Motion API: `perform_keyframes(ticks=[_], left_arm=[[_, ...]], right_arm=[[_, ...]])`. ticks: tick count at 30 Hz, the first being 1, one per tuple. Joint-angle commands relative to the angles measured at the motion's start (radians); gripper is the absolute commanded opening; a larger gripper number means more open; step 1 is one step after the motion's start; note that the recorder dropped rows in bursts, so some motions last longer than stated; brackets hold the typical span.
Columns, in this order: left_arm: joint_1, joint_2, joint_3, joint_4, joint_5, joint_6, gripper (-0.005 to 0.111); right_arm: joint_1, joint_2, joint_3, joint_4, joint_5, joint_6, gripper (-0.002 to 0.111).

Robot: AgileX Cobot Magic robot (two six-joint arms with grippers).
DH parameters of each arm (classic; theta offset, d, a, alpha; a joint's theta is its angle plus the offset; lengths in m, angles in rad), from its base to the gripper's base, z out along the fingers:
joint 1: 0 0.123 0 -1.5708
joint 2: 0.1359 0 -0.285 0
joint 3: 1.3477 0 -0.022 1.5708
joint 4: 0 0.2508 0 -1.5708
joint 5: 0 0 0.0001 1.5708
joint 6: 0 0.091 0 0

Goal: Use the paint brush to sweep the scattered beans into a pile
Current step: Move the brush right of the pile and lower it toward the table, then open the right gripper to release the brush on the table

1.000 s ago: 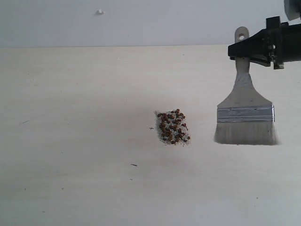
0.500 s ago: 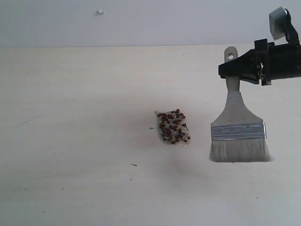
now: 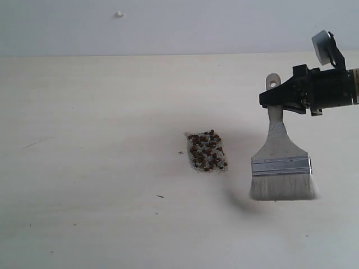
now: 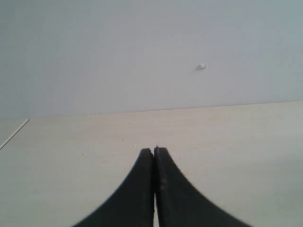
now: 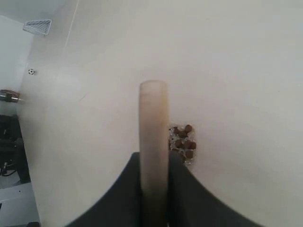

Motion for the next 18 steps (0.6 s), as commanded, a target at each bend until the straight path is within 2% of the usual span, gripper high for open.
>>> perform_keyframes(ticks=[1,14,18], left_arm=[[0.002,-0.004,0.002,-0.003,0.000,0.001,0.000],[0.002,-0.004,0.002,-0.003,0.000,0.001,0.000],[0.002,-0.004,0.002,-0.003,0.000,0.001,0.000]], right_arm=[[0.000,0.001,0.004,0.010,0.023,-0.011,0.000],[0.000,0.020,0.004,0.010,0.099,-0.011,0.000],[0.000,0.035,0.004,0.010,0.105,-0.011,0.006]])
